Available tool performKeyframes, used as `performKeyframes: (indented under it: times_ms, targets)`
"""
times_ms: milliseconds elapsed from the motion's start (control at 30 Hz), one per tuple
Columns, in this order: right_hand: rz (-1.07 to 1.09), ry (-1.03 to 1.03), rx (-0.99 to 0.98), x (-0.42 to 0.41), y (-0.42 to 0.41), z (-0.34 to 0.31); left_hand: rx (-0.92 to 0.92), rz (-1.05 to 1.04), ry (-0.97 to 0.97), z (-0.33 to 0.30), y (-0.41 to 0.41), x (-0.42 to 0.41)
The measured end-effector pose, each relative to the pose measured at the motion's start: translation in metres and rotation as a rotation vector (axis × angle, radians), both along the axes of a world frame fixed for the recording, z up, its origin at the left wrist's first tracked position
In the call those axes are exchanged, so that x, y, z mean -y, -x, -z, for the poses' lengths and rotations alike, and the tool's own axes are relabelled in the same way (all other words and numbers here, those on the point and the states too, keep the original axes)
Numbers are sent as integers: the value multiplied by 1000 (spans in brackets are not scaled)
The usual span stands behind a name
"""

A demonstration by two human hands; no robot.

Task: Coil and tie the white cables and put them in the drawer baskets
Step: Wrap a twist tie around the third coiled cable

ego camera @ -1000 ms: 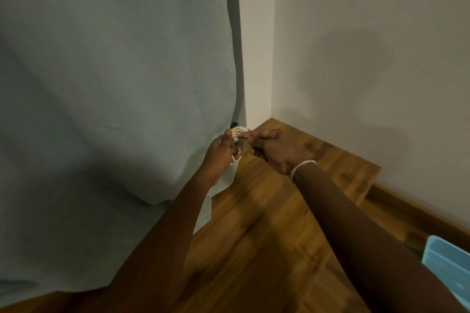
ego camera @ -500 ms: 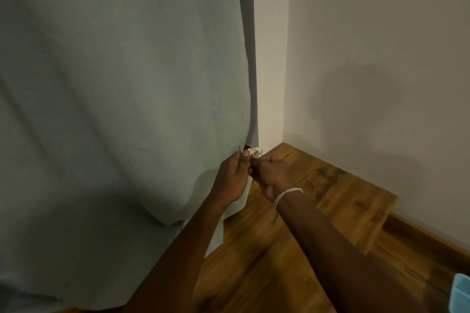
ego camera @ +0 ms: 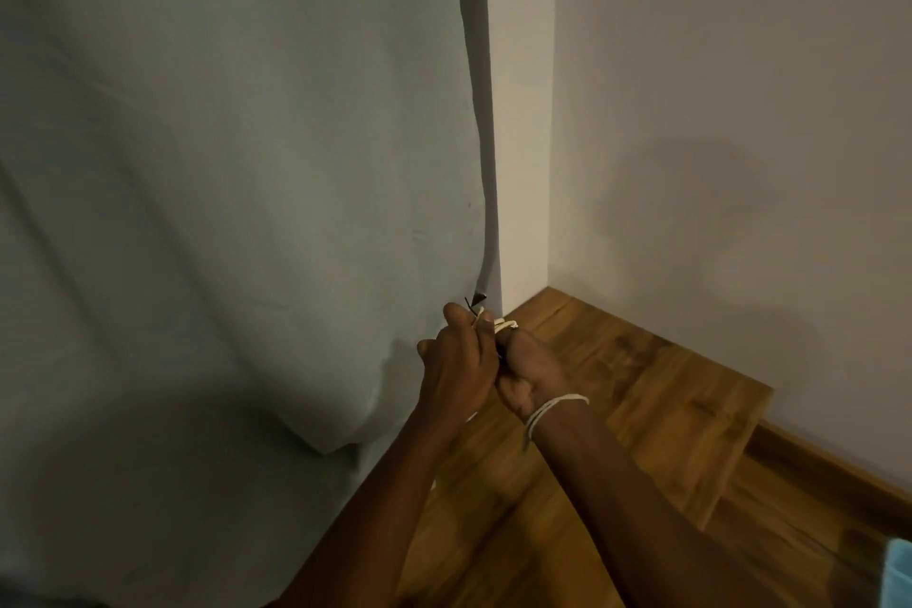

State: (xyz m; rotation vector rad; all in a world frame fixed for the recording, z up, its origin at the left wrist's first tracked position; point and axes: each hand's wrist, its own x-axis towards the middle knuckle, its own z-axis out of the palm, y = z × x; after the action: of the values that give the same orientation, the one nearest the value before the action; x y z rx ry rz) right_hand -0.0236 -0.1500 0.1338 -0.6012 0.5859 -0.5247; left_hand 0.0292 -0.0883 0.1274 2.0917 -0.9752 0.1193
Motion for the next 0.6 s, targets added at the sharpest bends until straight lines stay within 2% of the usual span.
performKeyframes:
  times_ms: [167, 333, 400, 500, 600]
  targets:
    - [-81, 60, -25, -3, 8, -7, -41, 35, 31, -4, -3, -2]
    - [-120, 124, -67, -2, 10, -15, 40, -72, 116, -2, -10, -4]
    - [-39, 269, -132, -3, 10, -11, 63, -115, 117, -1, -13, -7]
    - [204, 669, -245, -7, 9, 0, 15, -125, 127, 0, -17, -7]
    - [335, 941, -239, -11, 7, 8, -9, -105, 194, -1, -19, -7]
